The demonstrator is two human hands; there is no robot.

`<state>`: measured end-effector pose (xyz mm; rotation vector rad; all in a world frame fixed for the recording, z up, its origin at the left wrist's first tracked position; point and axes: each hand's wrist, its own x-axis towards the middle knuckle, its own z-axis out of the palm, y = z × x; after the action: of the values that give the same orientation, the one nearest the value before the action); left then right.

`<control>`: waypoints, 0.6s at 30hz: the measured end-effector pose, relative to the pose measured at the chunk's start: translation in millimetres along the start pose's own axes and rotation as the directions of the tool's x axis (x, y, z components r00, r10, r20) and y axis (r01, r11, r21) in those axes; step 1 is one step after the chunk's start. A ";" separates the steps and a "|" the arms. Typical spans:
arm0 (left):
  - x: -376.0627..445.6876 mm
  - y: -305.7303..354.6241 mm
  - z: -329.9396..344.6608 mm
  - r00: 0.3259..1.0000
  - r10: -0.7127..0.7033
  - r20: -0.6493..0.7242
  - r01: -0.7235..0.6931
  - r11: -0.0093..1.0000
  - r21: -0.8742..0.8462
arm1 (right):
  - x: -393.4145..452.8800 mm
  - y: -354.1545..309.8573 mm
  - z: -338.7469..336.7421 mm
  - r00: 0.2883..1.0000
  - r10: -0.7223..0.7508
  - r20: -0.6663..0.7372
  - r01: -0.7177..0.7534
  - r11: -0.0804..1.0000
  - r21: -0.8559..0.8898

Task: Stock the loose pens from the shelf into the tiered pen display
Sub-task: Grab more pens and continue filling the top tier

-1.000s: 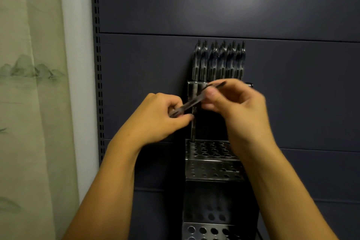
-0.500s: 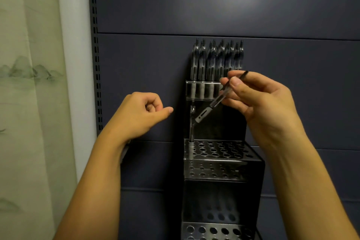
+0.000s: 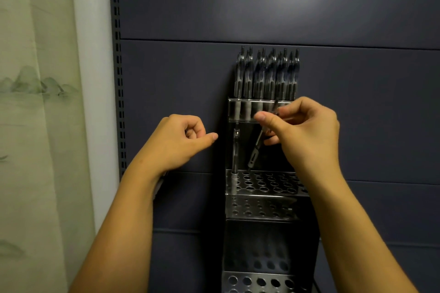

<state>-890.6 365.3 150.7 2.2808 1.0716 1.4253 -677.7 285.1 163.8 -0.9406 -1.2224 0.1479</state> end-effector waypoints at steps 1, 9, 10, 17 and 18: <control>0.3 -0.1 0.5 1.000 0.002 0.002 -0.002 1.000 -0.002 | -1.0 1.0 2.3 1.000 0.006 0.011 -0.006 1.000 -0.025; 0.3 -1.4 1.7 1.000 0.002 0.001 -0.002 1.000 -0.003 | -0.8 3.2 3.9 0.986 0.043 0.158 -0.006 0.973 -0.229; 0.5 -1.5 2.0 1.000 0.001 0.002 -0.001 1.000 -0.002 | -1.5 4.6 5.3 0.984 0.052 0.172 -0.005 0.965 -0.263; 0.7 -1.7 3.1 1.000 -0.001 0.005 0.001 1.000 -0.004 | -6.3 7.4 14.1 0.993 0.011 0.117 0.052 0.850 -0.524; 0.7 -1.9 3.1 1.000 -0.001 0.006 0.001 1.000 -0.002 | -8.0 6.3 14.7 0.993 0.005 0.121 0.064 0.826 -0.560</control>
<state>-888.6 367.6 148.6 2.2813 1.0682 1.4179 -690.8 292.5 154.2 -1.4429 -1.4223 -0.2029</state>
